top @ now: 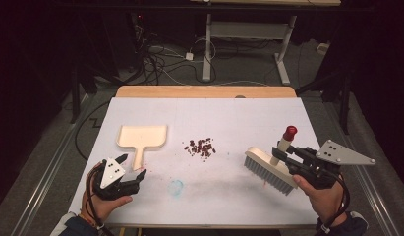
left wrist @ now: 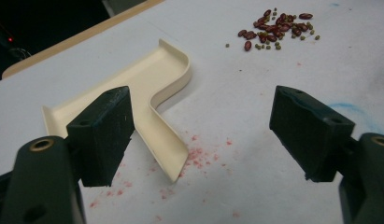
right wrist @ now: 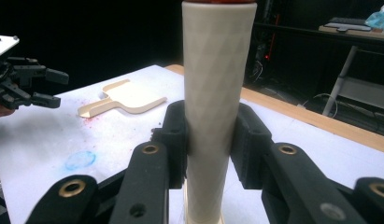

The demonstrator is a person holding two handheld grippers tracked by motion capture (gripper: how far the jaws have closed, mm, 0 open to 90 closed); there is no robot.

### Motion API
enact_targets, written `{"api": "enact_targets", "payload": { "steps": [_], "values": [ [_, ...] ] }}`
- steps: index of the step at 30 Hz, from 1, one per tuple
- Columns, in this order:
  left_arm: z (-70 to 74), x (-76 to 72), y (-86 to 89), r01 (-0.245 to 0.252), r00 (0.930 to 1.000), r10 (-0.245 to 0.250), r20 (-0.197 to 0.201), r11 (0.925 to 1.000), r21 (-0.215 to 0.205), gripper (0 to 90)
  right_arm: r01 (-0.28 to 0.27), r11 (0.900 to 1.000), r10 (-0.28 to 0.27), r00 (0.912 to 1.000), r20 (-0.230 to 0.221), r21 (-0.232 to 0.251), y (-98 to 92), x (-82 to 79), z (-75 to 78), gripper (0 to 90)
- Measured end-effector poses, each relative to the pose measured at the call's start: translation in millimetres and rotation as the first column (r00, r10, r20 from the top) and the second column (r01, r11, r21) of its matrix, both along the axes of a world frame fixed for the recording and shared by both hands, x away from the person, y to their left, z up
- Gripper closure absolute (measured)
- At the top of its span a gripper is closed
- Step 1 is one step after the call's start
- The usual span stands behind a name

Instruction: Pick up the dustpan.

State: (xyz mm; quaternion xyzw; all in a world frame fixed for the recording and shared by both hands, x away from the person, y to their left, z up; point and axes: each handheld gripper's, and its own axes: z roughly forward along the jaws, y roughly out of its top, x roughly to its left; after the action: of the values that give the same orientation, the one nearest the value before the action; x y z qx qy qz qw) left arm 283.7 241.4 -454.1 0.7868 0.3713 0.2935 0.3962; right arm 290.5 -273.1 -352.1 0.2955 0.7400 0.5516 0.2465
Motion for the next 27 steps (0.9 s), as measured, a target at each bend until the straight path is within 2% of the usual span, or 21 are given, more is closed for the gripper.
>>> {"api": "enact_targets", "payload": {
  "steps": [5,7,12,16,18,19,20,22,24,25,26,27],
  "values": [
    [-0.1,-1.4,-2.1,0.006,1.0,-0.006,-0.004,1.0,0.008,21.6,0.003,1.0,-0.003,1.0,0.005,-0.012,1.8,-2.3,-0.4,70.1],
    [-0.1,-1.5,-2.2,0.015,0.9998,-0.015,-0.009,0.9999,-0.004,21.5,0.008,1.0,-0.008,1.0,0.005,-0.008,2.6,-3.3,1.0,70.1],
    [-1.3,-0.9,-1.6,0.009,0.9991,-0.009,-0.042,1.0,-0.001,21.3,0.005,1.0,-0.005,0.9998,0.021,-0.015,5.7,-3.7,2.2,70.1],
    [-3.2,2.0,-0.8,-0.021,0.9956,0.02,-0.091,0.9998,-0.006,21.3,0.003,1.0,-0.003,1.0,0.009,-0.025,8.3,-1.6,0.1,70.1],
    [-5.8,7.7,-0.6,-0.059,0.9885,0.061,-0.138,0.9981,0.014,21.3,0.0,1.0,0.0,0.9999,0.013,-0.03,9.1,-0.6,-0.5,70.1],
    [-7.1,11.1,0.4,-0.076,0.9843,0.076,-0.159,0.9971,0.005,21.4,0.002,1.0,-0.002,0.9999,0.011,-0.032,9.6,-0.7,-0.9,70.1],
    [-7.5,14.5,1.7,-0.08,0.9802,0.075,-0.183,0.9966,-0.021,21.4,0.002,0.999,-0.002,1.0,0.009,-0.033,9.9,-0.8,-1.2,70.1],
    [-7.8,22.9,1.7,-0.128,0.9691,0.121,-0.215,0.9917,-0.016,21.6,0.002,0.999,-0.002,1.0,0.009,-0.034,9.5,-1.1,-1.1,70.1],
    [-8.6,32.6,1.4,-0.141,0.9585,0.131,-0.253,0.9897,-0.023,22.0,0.007,0.999,-0.006,0.9999,0.015,-0.033,9.1,-1.0,-0.5,70.1],
    [-8.6,32.6,1.4,-0.141,0.9585,0.131,-0.253,0.9897,-0.023,22.1,0.01,0.999,-0.01,0.9998,0.015,-0.033,9.1,-1.1,-0.4,70.1],
    [-9.6,45.0,0.4,-0.178,0.9389,0.169,-0.3,0.984,-0.004,22.8,0.014,0.999,-0.013,0.9998,0.015,-0.03,9.0,-1.4,-0.4,70.1],
    [-10.0,50.8,1.6,-0.184,0.9328,0.166,-0.32,0.9826,-0.025,23.8,0.017,0.999,-0.016,0.9997,0.018,-0.028,9.0,-1.5,-0.6,70.1]
  ]
}}
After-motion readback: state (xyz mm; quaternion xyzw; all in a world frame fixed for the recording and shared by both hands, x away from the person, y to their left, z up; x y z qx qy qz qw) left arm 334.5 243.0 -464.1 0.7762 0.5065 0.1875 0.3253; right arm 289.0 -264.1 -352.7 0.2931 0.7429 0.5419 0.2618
